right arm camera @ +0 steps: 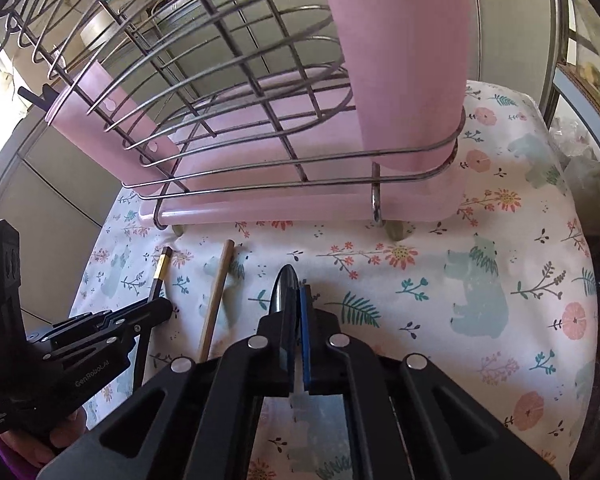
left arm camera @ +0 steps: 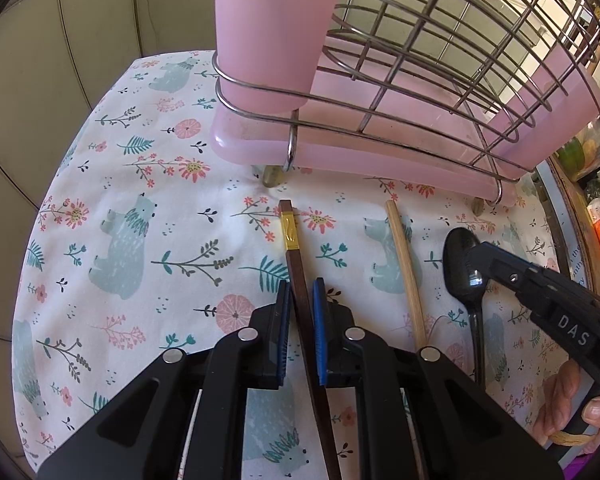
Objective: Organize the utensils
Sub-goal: 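Grasp the black spoon with the right tool while the left tool grasps the gold-banded chopstick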
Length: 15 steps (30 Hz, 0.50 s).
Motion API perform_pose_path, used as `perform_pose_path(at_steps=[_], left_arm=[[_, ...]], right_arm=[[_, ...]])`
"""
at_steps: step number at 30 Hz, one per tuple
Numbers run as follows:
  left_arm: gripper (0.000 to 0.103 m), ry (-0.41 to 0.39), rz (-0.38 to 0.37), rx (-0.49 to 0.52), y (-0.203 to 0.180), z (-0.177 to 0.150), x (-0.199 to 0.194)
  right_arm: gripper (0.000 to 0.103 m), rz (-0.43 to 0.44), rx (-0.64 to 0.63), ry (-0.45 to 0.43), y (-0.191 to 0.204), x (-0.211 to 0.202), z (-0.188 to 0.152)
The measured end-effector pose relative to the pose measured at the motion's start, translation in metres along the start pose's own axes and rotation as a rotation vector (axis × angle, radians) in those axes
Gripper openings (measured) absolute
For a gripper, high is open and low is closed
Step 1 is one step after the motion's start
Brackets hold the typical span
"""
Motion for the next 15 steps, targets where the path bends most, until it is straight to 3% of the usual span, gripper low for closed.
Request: perform_pose_path(at_steps=[15], left_arm=[[0.011,-0.010,0.018,0.007,-0.002,-0.003,-0.003]], right_arm=[[0.002,-0.012,-0.055,-0.067,0.011,-0.024,0.004]])
Point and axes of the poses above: each gripper's, at about its wrist camera, not at the fingertips, and x roughly the way its jaws point, y to its left, z to its top, the point moved 4 cm from there along x, roughly the way its jaws point, and after that the axes turned 11 degrees about z, right-handed, at the moved point
